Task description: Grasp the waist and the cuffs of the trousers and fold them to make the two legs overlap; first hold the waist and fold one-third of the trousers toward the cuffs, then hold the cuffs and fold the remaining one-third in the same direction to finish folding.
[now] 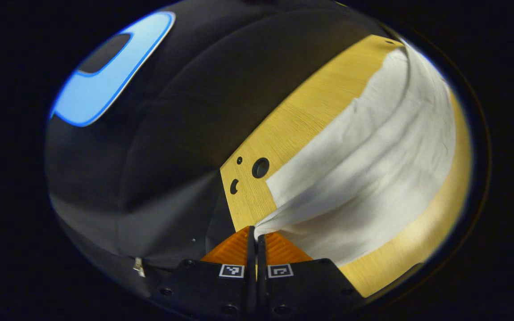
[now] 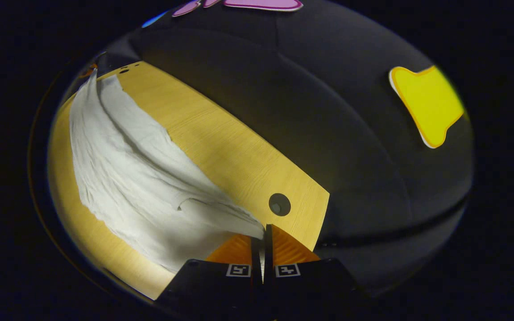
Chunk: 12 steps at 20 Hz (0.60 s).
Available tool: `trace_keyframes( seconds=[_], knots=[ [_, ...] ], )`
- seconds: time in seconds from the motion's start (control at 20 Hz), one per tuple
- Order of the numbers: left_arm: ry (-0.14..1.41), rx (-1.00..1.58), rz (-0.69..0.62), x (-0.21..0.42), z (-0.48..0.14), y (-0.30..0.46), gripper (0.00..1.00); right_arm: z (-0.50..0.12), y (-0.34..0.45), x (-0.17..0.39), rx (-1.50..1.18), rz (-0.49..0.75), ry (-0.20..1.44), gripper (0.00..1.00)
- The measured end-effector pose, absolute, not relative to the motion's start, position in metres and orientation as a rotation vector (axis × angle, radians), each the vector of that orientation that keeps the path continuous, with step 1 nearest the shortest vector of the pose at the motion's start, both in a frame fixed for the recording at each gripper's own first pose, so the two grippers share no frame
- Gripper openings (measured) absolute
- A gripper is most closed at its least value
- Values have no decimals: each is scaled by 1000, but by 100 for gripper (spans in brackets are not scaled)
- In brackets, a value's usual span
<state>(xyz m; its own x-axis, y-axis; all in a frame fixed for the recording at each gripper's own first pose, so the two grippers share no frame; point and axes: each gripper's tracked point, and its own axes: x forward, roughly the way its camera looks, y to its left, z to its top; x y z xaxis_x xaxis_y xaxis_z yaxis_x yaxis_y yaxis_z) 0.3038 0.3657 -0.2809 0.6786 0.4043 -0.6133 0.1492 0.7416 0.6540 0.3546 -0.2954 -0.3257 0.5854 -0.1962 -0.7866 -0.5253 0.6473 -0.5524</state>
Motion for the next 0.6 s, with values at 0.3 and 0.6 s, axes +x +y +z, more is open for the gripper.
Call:
trace_keyframes(
  seconds=[0.3, 0.6],
  knots=[
    [843, 717, 165, 347, -315, 377, 5, -358, -297, 397, -696, 100, 929, 5],
    [879, 545, 162, 338, -359, 361, 38, -354, -285, 386, -396, 6, 1023, 36]
  ],
)
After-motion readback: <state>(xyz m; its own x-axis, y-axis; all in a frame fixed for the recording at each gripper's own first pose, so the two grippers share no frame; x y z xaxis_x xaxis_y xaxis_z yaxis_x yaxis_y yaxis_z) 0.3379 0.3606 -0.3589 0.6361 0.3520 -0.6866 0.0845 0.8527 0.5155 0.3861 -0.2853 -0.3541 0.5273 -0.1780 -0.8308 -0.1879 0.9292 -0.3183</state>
